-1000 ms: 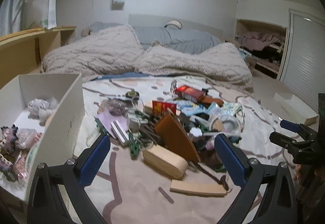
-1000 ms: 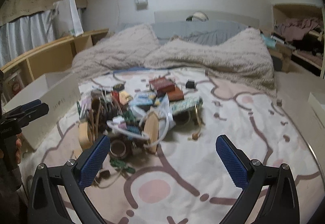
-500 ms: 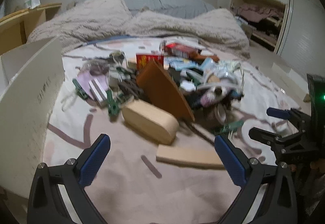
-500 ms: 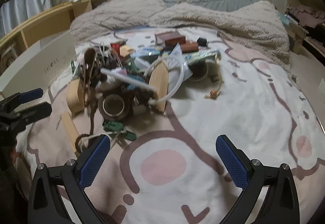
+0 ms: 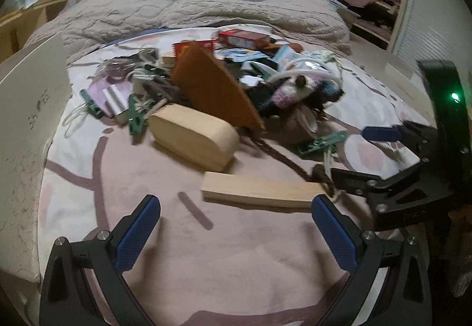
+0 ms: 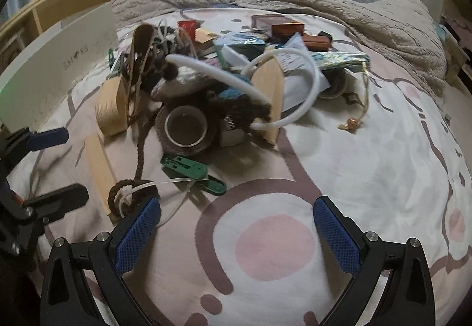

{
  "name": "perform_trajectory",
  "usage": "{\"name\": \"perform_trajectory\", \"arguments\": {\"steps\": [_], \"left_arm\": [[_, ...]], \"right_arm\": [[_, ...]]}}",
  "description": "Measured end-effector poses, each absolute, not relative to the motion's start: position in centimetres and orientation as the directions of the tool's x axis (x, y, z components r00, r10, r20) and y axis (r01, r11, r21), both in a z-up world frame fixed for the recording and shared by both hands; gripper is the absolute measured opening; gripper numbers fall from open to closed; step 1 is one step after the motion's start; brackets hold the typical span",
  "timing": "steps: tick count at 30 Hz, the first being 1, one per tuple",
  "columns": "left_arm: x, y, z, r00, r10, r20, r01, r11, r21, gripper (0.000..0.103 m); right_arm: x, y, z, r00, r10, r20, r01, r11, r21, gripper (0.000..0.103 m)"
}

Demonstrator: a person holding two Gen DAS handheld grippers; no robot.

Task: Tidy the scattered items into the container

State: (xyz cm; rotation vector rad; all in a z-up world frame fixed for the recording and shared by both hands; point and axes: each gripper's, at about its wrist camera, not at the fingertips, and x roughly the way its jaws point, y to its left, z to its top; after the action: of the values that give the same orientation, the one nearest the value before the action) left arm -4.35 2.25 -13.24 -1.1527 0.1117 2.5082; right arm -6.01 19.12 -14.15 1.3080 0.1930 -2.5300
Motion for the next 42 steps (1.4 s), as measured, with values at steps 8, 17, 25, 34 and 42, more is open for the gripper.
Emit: {"name": "perform_trajectory", "arguments": {"steps": [8, 17, 25, 34, 42], "left_arm": [[-4.2, 3.3, -14.1, -0.568, 0.321, -0.758, -0.407, -0.91, -0.08, 0.103], [-4.4, 3.7, -14.9, -0.553, 0.314, -0.772, -0.42, -0.905, -0.067, 0.103], [-4.5, 3.8, -15.4, -0.536, 0.297, -0.79, -0.415, -0.908, -0.059, 0.103], [-4.3, 3.8, -15.3, -0.544, 0.305, -0.782, -0.426, -0.903, -0.056, 0.103], [-4.7, 4.6, -15.0, -0.538, 0.323, -0.779, -0.453, -0.89, -0.056, 0.103]], "right_arm": [[-5.9, 20.1, -14.3, -0.546, -0.154, -0.824, 0.292, -0.956, -0.015, 0.103], [-5.8, 23.5, -14.2, -0.536, -0.08, -0.84, 0.216, -0.975, -0.044, 0.103], [-5.9, 26.6, -14.0, -0.529, -0.029, -0.848, 0.161, -0.985, -0.067, 0.103], [-5.9, 29.5, -12.8, -0.524, 0.012, -0.852, 0.115, -0.99, -0.085, 0.103], [-5.4, 29.1, -10.8, -0.553, -0.211, -0.806, 0.192, -0.974, 0.124, 0.103]]}}
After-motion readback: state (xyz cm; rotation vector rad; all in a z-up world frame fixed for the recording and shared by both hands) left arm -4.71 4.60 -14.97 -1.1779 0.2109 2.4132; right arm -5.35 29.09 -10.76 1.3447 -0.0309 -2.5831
